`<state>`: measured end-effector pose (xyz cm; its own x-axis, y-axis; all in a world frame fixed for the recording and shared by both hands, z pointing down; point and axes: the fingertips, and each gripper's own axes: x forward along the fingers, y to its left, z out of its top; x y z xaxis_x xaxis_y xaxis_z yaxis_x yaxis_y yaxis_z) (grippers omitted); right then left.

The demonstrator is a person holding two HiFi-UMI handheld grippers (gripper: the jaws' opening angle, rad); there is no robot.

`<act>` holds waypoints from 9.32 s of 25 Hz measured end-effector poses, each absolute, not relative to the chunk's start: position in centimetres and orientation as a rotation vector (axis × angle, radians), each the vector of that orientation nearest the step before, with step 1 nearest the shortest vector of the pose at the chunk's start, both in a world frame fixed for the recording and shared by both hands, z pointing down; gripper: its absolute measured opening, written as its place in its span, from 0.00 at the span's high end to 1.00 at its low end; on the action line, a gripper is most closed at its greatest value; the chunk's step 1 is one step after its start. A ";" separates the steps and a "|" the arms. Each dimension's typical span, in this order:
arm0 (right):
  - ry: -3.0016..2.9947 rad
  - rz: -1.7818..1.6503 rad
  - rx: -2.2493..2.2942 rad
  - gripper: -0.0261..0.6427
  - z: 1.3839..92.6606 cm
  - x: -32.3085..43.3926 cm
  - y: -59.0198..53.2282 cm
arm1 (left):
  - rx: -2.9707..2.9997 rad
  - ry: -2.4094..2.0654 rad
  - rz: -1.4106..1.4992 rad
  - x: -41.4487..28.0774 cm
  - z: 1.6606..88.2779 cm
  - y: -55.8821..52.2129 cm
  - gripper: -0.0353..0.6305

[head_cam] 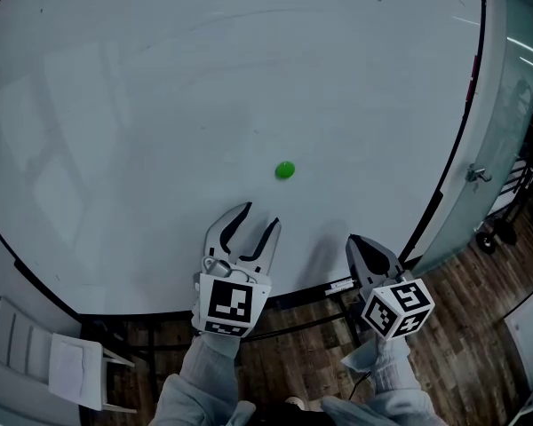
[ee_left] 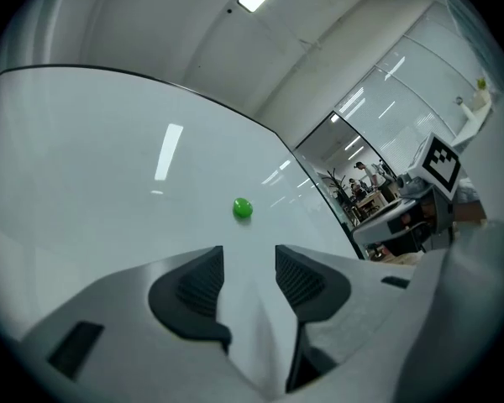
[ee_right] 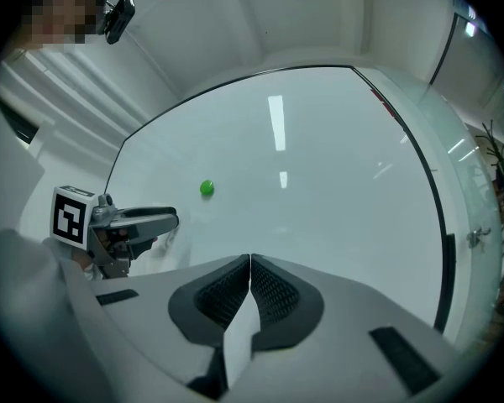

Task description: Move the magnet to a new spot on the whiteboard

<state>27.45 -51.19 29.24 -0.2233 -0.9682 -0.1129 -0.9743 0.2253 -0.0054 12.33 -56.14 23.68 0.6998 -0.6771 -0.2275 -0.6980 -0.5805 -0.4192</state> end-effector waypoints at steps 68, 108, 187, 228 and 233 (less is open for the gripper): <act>2.387 0.151 -1.906 0.92 28.6 29.5 -51.1 | -1.966 1.275 -0.112 13.4 19.9 -56.9 0.76; 2.658 -0.102 -1.678 0.92 37.3 14.7 -51.8 | -2.060 1.656 -0.299 -6.6 31.7 -54.8 0.76; 3.056 -0.171 -1.175 0.92 40.5 -3.8 -52.6 | -1.977 2.438 0.162 -34.7 42.4 -60.7 0.72; 2.842 -0.222 -1.393 0.92 40.7 0.1 -44.7 | -2.523 1.991 -0.069 -22.3 44.0 -52.2 0.63; 2.794 -0.208 -1.457 0.92 40.6 1.4 -43.7 | -2.606 1.871 -0.073 -19.3 43.6 -50.8 0.63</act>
